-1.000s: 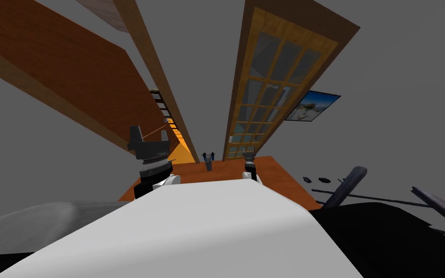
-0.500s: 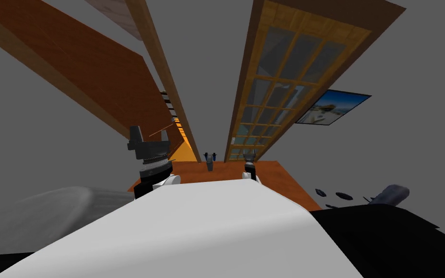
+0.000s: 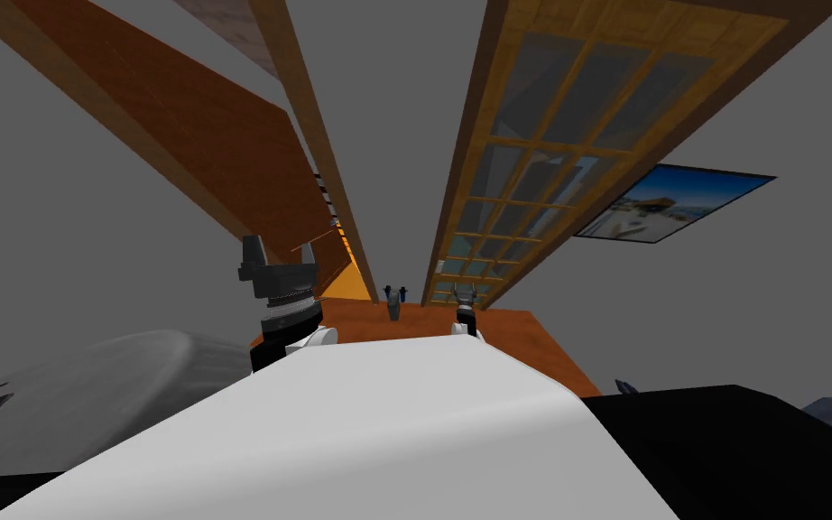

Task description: Pull the door open

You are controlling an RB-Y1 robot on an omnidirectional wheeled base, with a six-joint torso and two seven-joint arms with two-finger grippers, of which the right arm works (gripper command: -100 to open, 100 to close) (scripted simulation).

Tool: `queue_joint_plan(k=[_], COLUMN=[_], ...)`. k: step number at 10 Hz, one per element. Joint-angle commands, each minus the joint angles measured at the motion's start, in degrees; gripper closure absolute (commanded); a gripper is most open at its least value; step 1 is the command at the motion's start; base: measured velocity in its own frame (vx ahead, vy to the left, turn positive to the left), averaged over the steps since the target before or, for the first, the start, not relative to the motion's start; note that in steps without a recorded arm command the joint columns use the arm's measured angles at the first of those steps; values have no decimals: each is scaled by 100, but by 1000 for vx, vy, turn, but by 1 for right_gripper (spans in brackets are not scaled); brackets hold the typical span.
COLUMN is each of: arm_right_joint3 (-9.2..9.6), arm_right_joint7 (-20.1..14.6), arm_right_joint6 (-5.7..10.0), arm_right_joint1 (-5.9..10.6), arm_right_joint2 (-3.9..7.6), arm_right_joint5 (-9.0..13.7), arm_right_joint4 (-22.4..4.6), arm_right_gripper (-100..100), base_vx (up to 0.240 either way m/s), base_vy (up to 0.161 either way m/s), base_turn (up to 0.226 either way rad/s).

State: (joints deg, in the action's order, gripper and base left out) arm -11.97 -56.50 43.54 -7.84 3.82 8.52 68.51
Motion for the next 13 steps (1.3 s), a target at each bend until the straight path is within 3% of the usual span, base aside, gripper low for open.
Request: queue_joint_plan(k=[1,5,6,13], arm_right_joint3=[-49,-146,-146,-339], arm_right_joint7=[-281,-725,-725,-1613], arm_right_joint6=[13,74,74,195], arm_right_joint1=[55,230,230,579], arm_right_joint2=[-19,-53,-53,-154], arm_right_joint5=[69,190,190,432], arm_right_joint4=[-232,-720,-720,-1694], arm_right_gripper=[-100,-100,-100,-100], base_vx=[44,28,22,26], base_vy=[-89,-61,-47,-68], base_turn=[191,150,102,185])
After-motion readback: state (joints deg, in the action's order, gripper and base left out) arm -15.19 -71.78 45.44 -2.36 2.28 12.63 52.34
